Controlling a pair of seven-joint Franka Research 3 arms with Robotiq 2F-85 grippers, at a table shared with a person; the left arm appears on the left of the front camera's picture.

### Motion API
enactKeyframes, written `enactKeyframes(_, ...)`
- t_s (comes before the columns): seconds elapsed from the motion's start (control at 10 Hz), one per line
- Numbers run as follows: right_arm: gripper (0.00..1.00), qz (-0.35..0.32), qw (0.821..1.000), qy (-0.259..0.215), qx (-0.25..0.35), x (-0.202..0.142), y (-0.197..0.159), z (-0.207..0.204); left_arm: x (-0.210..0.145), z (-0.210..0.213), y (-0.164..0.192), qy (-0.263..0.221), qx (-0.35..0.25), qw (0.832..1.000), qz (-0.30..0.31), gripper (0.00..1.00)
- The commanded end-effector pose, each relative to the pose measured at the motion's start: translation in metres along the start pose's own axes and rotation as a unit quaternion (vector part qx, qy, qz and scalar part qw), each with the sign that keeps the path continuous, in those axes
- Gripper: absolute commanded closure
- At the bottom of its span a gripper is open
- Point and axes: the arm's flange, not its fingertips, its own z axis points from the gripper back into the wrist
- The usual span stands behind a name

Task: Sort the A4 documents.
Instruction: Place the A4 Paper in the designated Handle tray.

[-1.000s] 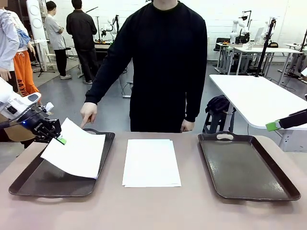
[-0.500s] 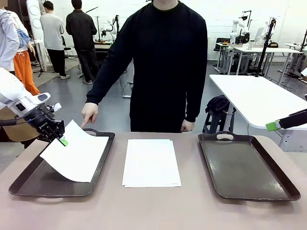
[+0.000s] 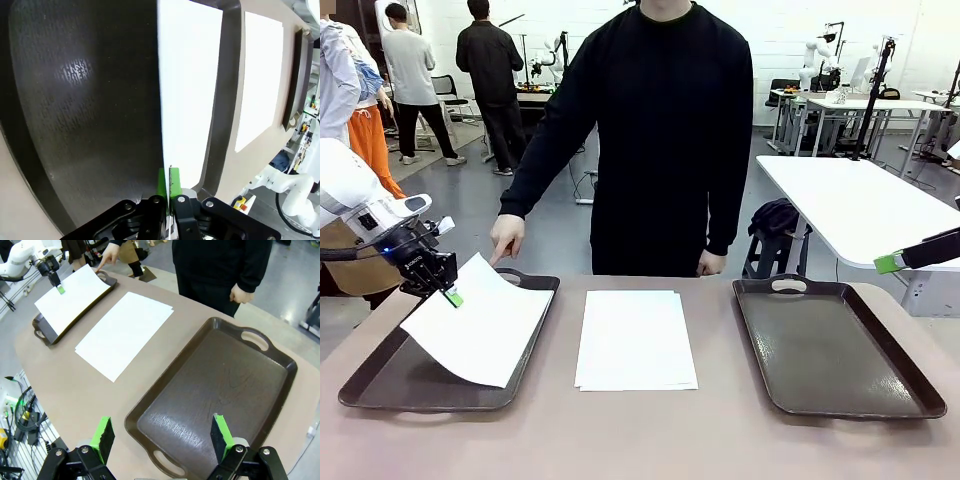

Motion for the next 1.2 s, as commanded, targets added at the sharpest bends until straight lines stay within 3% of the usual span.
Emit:
enactKeyframes(0.0,0.00,-0.002,1.000,-0.003,0.009,-0.0008,-0.0013,-0.0021,-0.0015,-0.0002,0.0031,0.002,0.010,1.000,0.019,0.99)
enactKeyframes(0.1,0.00,-0.002,1.000,-0.003,0.009,-0.0008,-0.0013,-0.0021,-0.0018,-0.0013,0.0036,0.005,0.011,1.000,0.020,0.81)
enactKeyframes(0.2,0.00,-0.002,1.000,-0.003,0.009,-0.0008,-0.0013,-0.0021,-0.0025,-0.0004,0.0051,0.005,0.013,1.000,0.017,0.80)
enactKeyframes(0.3,0.00,-0.002,1.000,-0.003,0.009,-0.0008,-0.0013,-0.0021,-0.0032,-0.0001,0.0044,0.003,0.015,1.000,0.015,0.63)
enactKeyframes(0.4,0.00,-0.002,1.000,-0.003,0.009,-0.0008,-0.0013,-0.0021,-0.0040,0.0003,0.0045,0.002,0.019,1.000,0.014,0.62)
enactKeyframes(0.5,0.00,-0.002,1.000,-0.003,0.009,-0.0008,-0.0013,-0.0021,-0.0049,0.0008,0.0050,0.001,0.028,1.000,0.014,0.44)
enactKeyframes(0.6,0.00,-0.002,1.000,-0.003,0.009,-0.0008,-0.0013,-0.0021,-0.0061,0.0022,0.0045,-0.002,0.038,0.999,0.015,0.43)
enactKeyframes(0.7,0.00,-0.002,1.000,-0.003,0.009,-0.0008,-0.0013,-0.0021,-0.0065,0.0037,0.0054,-0.006,0.055,0.998,0.018,0.25)
enactKeyframes(0.8,0.00,-0.002,1.000,-0.003,0.009,-0.0008,-0.0013,-0.0021,-0.0073,0.0046,0.0064,-0.009,0.067,0.997,0.021,0.24)
enactKeyframes(0.9,0.00,-0.002,1.000,-0.003,0.009,-0.0008,-0.0013,-0.0021,-0.0084,0.0063,0.0057,-0.013,0.074,0.997,0.021,0.06)
enactKeyframes(1.1,0.00,-0.002,1.000,-0.003,0.009,-0.0008,-0.0013,-0.0021,-0.0099,0.0078,0.0053,-0.015,0.075,0.997,0.020,0.00)
